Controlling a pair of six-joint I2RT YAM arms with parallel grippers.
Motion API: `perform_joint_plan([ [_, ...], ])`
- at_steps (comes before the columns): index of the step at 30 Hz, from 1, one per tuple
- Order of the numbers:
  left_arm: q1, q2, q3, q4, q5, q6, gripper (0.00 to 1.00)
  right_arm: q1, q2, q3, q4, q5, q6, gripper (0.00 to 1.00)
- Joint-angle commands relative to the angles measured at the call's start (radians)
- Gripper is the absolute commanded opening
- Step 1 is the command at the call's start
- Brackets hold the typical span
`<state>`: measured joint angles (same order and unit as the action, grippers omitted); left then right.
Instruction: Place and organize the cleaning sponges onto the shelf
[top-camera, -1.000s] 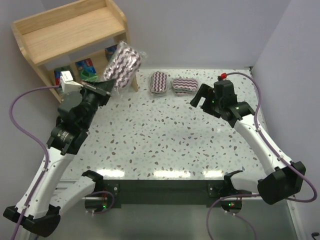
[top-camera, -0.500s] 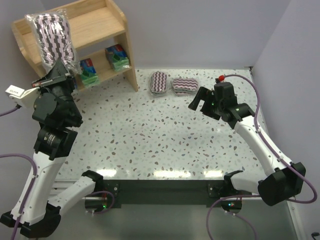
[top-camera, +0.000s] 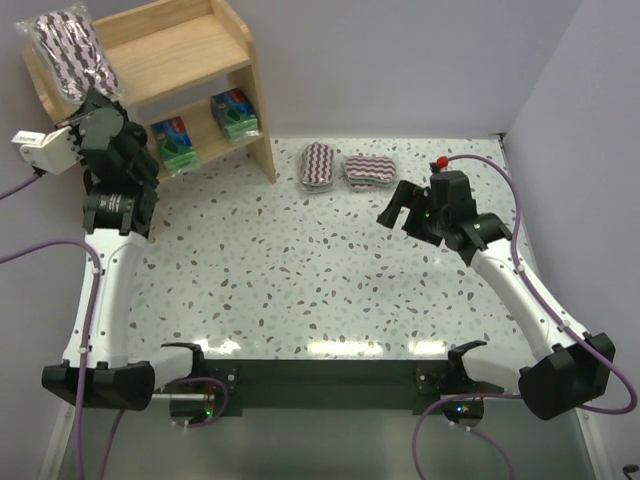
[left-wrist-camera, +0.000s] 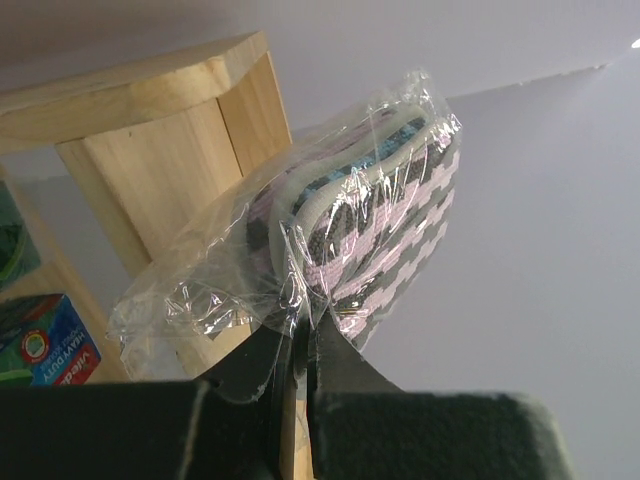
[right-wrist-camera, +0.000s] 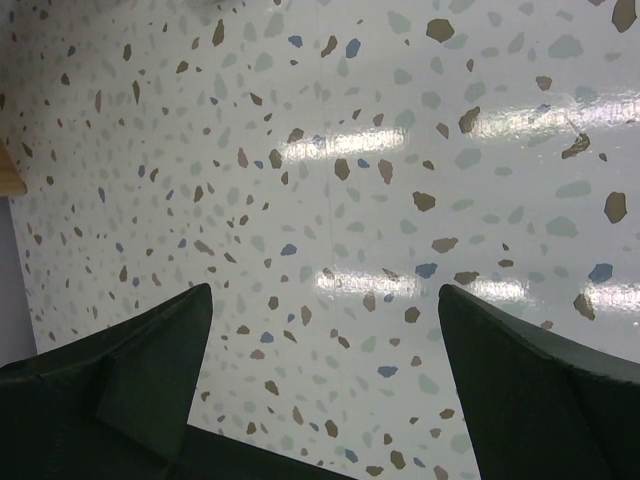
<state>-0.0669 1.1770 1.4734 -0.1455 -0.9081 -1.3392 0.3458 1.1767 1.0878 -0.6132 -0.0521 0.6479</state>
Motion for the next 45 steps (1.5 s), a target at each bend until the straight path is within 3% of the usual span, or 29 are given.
perform_joint_plan([
  [1, 0.067, 0.036, 0.111, -0.049, 0.081, -0.072, 0.00, -0.004, -0.026, -0.003, 0.018, -0.025, -0.028, 0.98],
  [10, 0.211, 0.111, 0.146, -0.115, 0.288, -0.150, 0.00, -0.004, -0.020, -0.002, 0.021, -0.028, -0.025, 0.99],
  [17, 0.230, 0.131, 0.122, -0.108, 0.351, -0.195, 0.00, -0.004, -0.019, 0.004, 0.020, -0.025, -0.028, 0.98],
  [23, 0.230, 0.127, 0.130, -0.114, 0.344, -0.202, 0.23, -0.002, -0.011, 0.000, 0.024, -0.028, -0.030, 0.98],
  [30, 0.230, 0.089, 0.119, -0.071, 0.339, -0.161, 0.65, -0.002, -0.008, -0.005, 0.026, -0.026, -0.033, 0.99],
  [38, 0.228, 0.047, 0.082, 0.089, 0.409, -0.080, 0.80, -0.002, -0.012, -0.009, 0.027, -0.025, -0.030, 0.99],
  [45, 0.228, -0.086, -0.043, 0.222, 0.621, 0.007, 0.89, -0.002, -0.012, -0.014, 0.026, -0.009, -0.028, 0.99],
])
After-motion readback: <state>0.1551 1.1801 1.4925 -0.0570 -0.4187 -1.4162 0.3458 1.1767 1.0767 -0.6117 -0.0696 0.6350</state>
